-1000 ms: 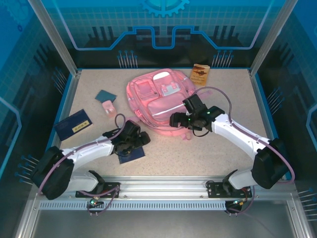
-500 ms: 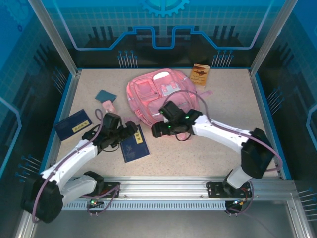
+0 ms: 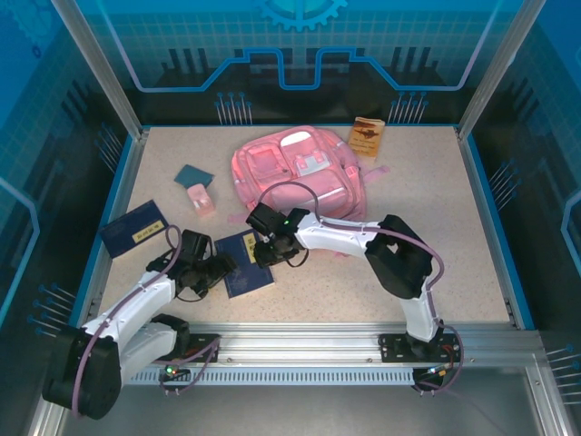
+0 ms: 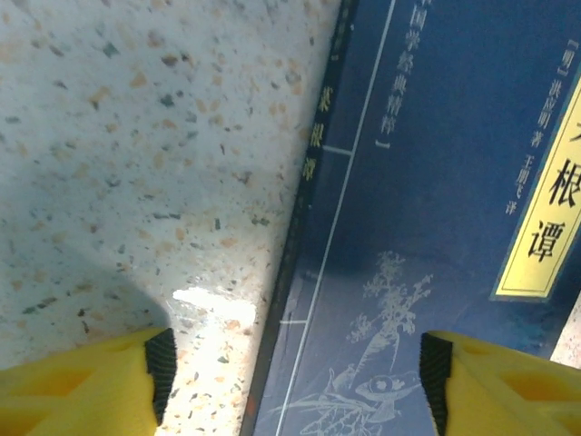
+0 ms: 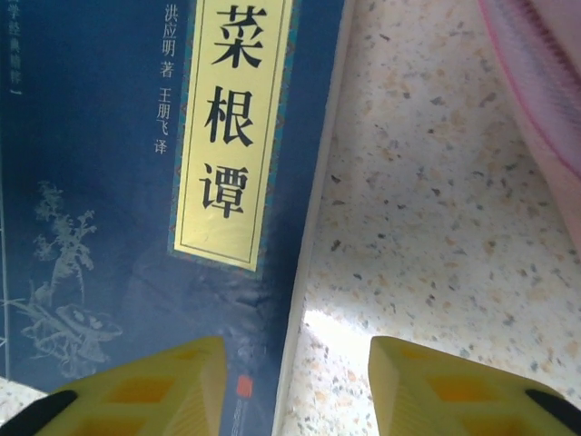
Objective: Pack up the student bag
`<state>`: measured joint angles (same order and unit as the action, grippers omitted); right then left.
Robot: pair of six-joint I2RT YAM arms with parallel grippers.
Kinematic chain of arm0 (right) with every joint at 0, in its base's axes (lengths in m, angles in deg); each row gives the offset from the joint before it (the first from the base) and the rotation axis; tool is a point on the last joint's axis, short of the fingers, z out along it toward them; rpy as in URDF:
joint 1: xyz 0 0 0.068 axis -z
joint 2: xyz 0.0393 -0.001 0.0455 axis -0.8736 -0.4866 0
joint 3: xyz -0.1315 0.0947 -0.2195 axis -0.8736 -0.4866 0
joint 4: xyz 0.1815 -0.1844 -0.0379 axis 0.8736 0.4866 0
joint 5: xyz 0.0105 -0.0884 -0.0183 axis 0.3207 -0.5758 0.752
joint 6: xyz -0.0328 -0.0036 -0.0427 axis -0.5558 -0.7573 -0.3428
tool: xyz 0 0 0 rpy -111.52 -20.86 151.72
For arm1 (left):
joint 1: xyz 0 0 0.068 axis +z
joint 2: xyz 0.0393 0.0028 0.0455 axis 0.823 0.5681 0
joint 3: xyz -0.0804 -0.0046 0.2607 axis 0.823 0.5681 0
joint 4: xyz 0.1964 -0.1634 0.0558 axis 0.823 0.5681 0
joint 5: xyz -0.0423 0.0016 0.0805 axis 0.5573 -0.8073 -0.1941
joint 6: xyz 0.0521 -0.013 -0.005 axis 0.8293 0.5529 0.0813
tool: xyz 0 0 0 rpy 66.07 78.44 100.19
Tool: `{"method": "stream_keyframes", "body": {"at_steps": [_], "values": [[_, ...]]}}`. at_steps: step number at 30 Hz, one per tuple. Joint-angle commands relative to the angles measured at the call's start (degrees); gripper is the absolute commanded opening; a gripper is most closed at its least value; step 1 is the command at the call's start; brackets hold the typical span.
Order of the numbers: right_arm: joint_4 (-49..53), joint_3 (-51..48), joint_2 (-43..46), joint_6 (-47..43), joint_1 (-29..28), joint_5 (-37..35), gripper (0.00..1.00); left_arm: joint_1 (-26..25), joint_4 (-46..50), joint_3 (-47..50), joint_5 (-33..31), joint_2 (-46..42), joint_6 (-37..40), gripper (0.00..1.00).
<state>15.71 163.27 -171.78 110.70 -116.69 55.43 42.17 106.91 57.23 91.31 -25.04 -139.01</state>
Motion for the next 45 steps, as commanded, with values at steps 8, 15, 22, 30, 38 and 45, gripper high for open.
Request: {"method": "stream_keyframes", "body": {"at_steps": [8, 15, 22, 30, 38, 45], "values": [[2.62, 2.68, -5.56, 2.55, 1.57, 1.25, 0.34, 0.75, -2.67, 1.15, 4.15, 1.30, 0.34, 0.64], [1.59, 1.01, -6.82, 2.96, 2.29, 4.27, 0.31, 0.82, -5.77, 0.52, 7.64, 5.34, 1.57, 0.64], [0.36, -0.21, -7.57, 3.25, 2.90, 7.09, 0.28, 0.82, -11.12, -0.10, 14.98, 5.62, 1.55, 0.59], [-1.13, -1.37, -7.52, 3.65, 3.78, 9.71, 0.27, 0.82, -16.00, -2.70, 21.69, 0.19, -2.21, 0.59], [-2.01, -2.46, -6.91, 3.70, 4.55, 10.43, 0.27, 0.99, -20.56, -1.39, 23.32, 0.85, -5.55, 0.54], [-2.03, -2.92, -5.98, 3.60, 5.02, 10.25, 0.28, 1.35, -19.80, -1.29, 21.73, 2.97, -5.51, 0.42]]}}
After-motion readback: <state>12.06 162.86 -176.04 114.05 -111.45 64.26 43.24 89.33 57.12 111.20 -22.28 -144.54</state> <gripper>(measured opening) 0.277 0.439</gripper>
